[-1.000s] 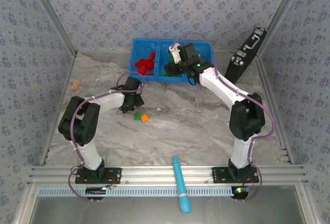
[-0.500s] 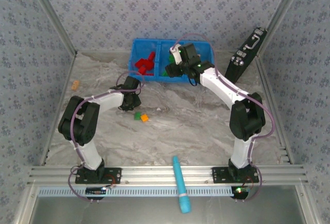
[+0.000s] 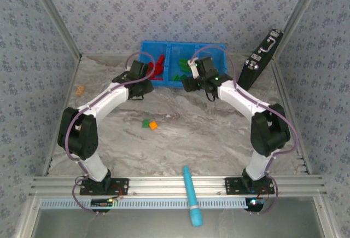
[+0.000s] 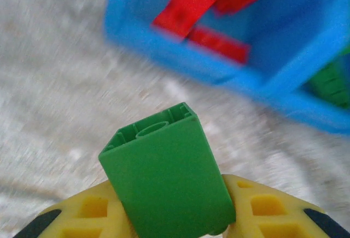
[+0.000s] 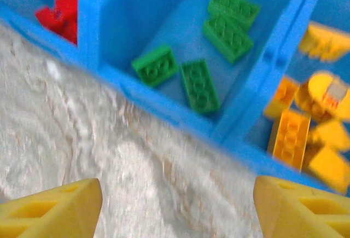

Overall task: Sort the legos into containers by color
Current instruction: Pick up the lego from the center of the table, then place the lego in the container.

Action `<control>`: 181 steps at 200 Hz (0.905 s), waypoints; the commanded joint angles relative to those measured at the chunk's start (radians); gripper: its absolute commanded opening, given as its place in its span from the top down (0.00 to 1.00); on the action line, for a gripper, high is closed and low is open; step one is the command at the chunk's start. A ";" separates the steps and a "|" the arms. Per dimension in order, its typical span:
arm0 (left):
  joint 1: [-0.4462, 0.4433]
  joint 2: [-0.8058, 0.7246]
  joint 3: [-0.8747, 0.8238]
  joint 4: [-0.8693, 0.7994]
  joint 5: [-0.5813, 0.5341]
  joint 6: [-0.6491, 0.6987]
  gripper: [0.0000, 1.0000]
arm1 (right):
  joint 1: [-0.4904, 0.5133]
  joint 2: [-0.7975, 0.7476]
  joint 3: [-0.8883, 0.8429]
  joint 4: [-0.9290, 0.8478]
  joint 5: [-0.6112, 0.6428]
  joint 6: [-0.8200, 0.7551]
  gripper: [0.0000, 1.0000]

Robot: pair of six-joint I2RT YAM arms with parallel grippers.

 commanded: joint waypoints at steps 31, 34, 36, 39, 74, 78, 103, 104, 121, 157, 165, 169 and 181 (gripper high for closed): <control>-0.046 0.192 0.370 0.036 0.046 0.130 0.68 | 0.087 -0.166 -0.268 0.027 -0.036 0.170 0.26; -0.047 0.208 0.390 0.036 0.049 0.133 0.68 | 0.096 -0.172 -0.281 0.029 -0.035 0.177 0.26; -0.048 0.219 0.407 0.035 0.052 0.135 0.68 | 0.101 -0.178 -0.289 0.029 -0.035 0.181 0.26; -0.049 0.235 0.429 0.035 0.058 0.137 0.68 | 0.112 -0.185 -0.300 0.027 -0.032 0.186 0.26; -0.066 0.409 0.636 0.036 0.102 0.147 0.68 | 0.216 -0.242 -0.402 0.024 -0.025 0.259 0.26; -0.068 0.426 0.655 0.036 0.106 0.146 0.68 | 0.228 -0.247 -0.411 0.026 -0.024 0.265 0.26; -0.081 0.542 0.771 0.028 0.133 0.133 0.68 | 0.306 -0.256 -0.439 0.046 -0.014 0.276 0.26; -0.081 0.546 0.776 0.028 0.134 0.132 0.68 | 0.307 -0.255 -0.439 0.048 -0.014 0.276 0.26; -0.090 0.625 0.861 0.010 0.145 0.125 0.68 | 0.347 -0.247 -0.442 0.067 -0.010 0.268 0.25; -0.102 0.757 0.990 0.002 0.157 0.083 0.66 | 0.385 -0.207 -0.378 0.082 -0.037 0.238 0.25; -0.106 0.787 1.024 -0.013 0.151 0.085 0.65 | 0.392 -0.198 -0.360 0.084 -0.039 0.229 0.25; -0.107 0.802 1.043 -0.021 0.150 0.086 0.64 | 0.398 -0.190 -0.349 0.086 -0.039 0.223 0.25; -0.110 0.844 1.094 -0.050 0.149 0.093 0.61 | 0.413 -0.173 -0.326 0.090 -0.043 0.212 0.25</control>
